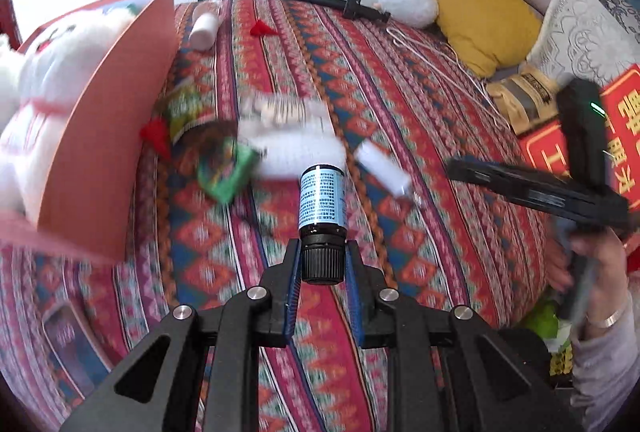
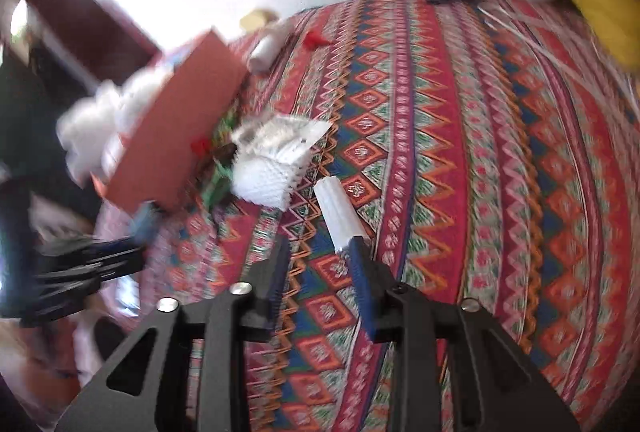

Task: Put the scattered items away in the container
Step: 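Grasp the small blue-labelled bottle with the left tool while the right tool grasps the white bulb, then carry the bottle and white bulb over the pink box and open both tools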

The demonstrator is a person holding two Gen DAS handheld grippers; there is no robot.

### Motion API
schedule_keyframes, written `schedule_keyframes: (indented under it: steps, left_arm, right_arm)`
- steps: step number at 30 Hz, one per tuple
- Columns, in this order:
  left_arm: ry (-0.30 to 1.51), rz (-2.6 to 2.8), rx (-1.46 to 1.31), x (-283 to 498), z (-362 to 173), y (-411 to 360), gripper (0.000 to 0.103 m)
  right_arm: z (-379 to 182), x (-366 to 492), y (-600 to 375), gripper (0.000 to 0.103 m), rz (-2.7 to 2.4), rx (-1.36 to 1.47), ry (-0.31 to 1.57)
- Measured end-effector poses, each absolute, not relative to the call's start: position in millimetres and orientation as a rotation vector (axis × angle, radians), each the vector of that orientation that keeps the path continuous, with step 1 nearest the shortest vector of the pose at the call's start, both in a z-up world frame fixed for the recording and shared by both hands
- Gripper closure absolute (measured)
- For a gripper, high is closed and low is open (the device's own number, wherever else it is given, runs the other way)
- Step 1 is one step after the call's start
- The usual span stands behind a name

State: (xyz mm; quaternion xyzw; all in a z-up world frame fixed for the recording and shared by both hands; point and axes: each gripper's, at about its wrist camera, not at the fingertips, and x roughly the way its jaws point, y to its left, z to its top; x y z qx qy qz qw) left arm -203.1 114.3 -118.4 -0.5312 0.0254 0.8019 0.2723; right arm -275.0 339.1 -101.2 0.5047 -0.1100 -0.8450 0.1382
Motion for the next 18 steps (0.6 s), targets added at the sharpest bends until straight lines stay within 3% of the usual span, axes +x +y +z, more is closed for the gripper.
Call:
schedule_keyframes:
  steps: [1, 3, 4, 5, 6, 10, 18]
  left_arm:
    - [0.064, 2.157, -1.438, -196.1, -118.8, 110.5, 0.086]
    - [0.057, 2.154, -1.451, -184.2, -119.3, 102.9, 0.086]
    - [0.057, 2.158, -1.452, -179.9, -119.3, 98.8, 0.086]
    - [0.054, 2.164, -1.452, -174.0, -118.2, 93.8, 0.086]
    - [0.048, 2.169, -1.451, -169.3, -117.0, 89.2, 0.086]
    - [0.015, 2.190, -1.420, -152.3, -106.8, 71.0, 0.086]
    - [-0.030, 2.155, -1.437, -109.0, -114.4, 48.2, 0.086]
  right_arm:
    - [-110.1, -285.3, 328.2, 0.039, -2.464, 1.488, -0.240]
    - [-127.2, -302.7, 308.4, 0.024, -2.518, 1.508, -0.109]
    - [-138.2, -312.2, 301.4, 0.026, -2.521, 1.527, -0.048]
    - [-151.6, -321.8, 296.2, 0.036, -2.510, 1.586, 0.013]
    - [-164.9, -328.4, 294.8, 0.074, -2.491, 1.670, 0.051]
    - [-155.1, -307.4, 309.6, 0.076, -2.456, 1.662, -0.124]
    - [-107.1, -191.0, 330.3, 0.076, -2.451, 1.606, -0.266]
